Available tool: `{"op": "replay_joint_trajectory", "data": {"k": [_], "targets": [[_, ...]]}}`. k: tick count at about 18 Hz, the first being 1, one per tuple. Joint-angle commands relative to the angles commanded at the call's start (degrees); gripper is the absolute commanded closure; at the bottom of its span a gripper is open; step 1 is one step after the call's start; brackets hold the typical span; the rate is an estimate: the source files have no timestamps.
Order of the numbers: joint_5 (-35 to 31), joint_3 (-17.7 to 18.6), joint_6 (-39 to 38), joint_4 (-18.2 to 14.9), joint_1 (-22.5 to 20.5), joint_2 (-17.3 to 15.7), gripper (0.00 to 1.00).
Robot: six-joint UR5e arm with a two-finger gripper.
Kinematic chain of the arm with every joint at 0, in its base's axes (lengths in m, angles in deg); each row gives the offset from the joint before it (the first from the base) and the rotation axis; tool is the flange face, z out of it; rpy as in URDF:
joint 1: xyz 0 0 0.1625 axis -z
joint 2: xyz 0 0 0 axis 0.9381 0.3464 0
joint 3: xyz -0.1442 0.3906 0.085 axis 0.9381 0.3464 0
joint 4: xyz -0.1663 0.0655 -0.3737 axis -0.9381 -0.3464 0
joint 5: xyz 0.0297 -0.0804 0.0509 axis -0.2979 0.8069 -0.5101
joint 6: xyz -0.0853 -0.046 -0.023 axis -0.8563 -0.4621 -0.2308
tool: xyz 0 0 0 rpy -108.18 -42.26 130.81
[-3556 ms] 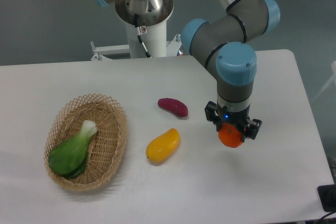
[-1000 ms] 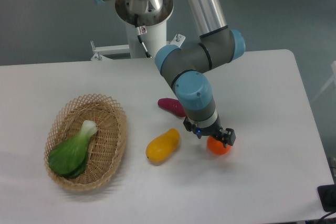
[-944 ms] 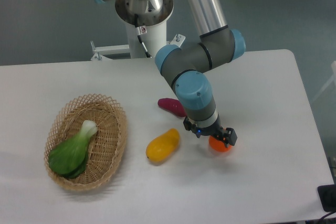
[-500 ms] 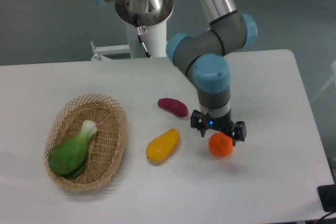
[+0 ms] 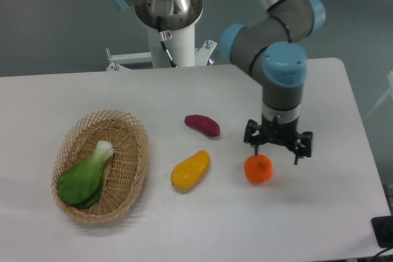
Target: Place the orange on the table
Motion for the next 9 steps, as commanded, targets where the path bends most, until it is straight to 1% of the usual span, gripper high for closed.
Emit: {"op": "replay_joint_trajectory", "data": {"k": [1, 4, 6, 8, 9], "targets": [[-0.09, -0.71, 0.10, -0.19, -0.18, 0.44, 0.00], [-0.09, -0.98, 0.18, -0.63, -0.88, 0.53, 0.00], [-0.09, -2.03, 0.88, -3.16, -1.41, 0.53, 0.00], [0.08, -3.26, 3.16, -5.98, -1.58, 0.71, 0.00], [0.17, -3.70, 4.39, -6.60, -2.11, 0.88, 0.00]]}}
